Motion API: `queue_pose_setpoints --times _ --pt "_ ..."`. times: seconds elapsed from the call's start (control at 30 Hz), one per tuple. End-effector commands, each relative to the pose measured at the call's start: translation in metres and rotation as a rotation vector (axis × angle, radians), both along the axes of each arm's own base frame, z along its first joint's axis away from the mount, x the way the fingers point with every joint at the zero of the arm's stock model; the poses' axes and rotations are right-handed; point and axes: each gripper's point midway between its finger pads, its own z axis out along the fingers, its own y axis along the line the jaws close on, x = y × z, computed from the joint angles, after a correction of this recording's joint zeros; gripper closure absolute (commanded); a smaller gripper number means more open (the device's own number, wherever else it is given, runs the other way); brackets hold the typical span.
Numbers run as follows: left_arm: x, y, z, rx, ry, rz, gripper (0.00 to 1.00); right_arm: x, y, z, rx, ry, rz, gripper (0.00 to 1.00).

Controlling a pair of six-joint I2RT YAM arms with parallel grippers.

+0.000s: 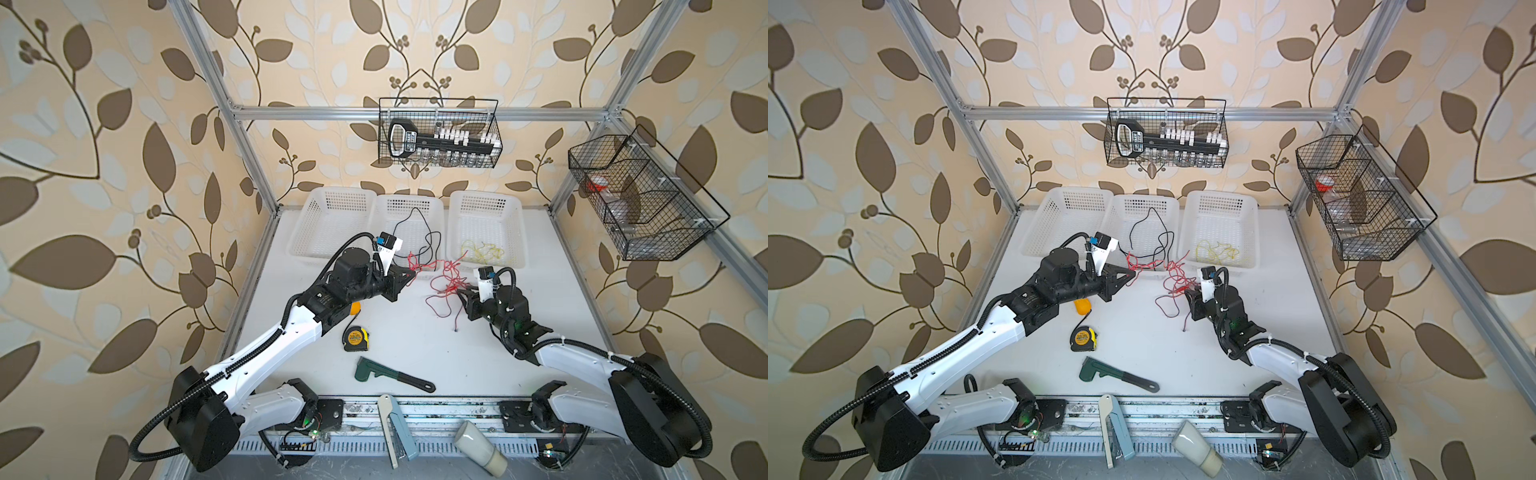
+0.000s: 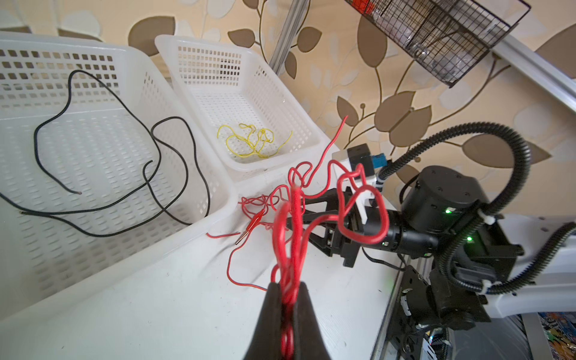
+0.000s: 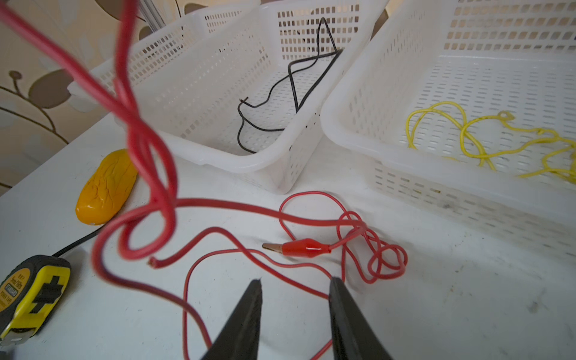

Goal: Untangle the cables
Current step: 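Hold the red bundle up with the left gripper while the right pulls away, then carry the red bundle toward the empty basket while the right gripper pulls away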

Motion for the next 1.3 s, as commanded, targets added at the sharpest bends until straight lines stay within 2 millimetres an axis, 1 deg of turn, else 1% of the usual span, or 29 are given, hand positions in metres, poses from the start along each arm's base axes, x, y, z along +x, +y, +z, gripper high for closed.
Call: queue_pose_setpoints --times 0.0,0.23,0.4,0.67,0.97,1.1,1.27 --pt "-0.01 -0.003 0.05 -0.097 -0.094 -0.062 1.0 0.005 0.004 0.019 0.025 -0.114 0.021 0.63" --pt "-0.023 -0.004 0.061 -0.123 -0.119 -0.113 1.0 0.007 -0.001 0.035 0.01 -0.182 0.0 0.62" --pt "-0.026 -0.004 0.063 -0.132 -0.124 -0.129 1.0 0.007 -0.004 0.044 -0.006 -0.22 -0.006 0.62" --pt "-0.023 -0.001 0.061 -0.123 -0.125 -0.098 1.0 -0.004 -0.003 0.053 -0.007 -0.258 0.029 0.62" --pt "-0.023 0.0 0.062 -0.125 -0.131 -0.097 1.0 -0.018 -0.016 0.064 -0.033 -0.313 0.003 0.63" --pt "-0.023 -0.001 0.062 -0.125 -0.13 -0.1 1.0 -0.024 -0.011 0.07 -0.053 -0.342 0.054 0.63" --pt "-0.026 -0.001 0.064 -0.13 -0.135 -0.112 1.0 -0.021 -0.014 0.075 -0.091 -0.387 0.041 0.61"
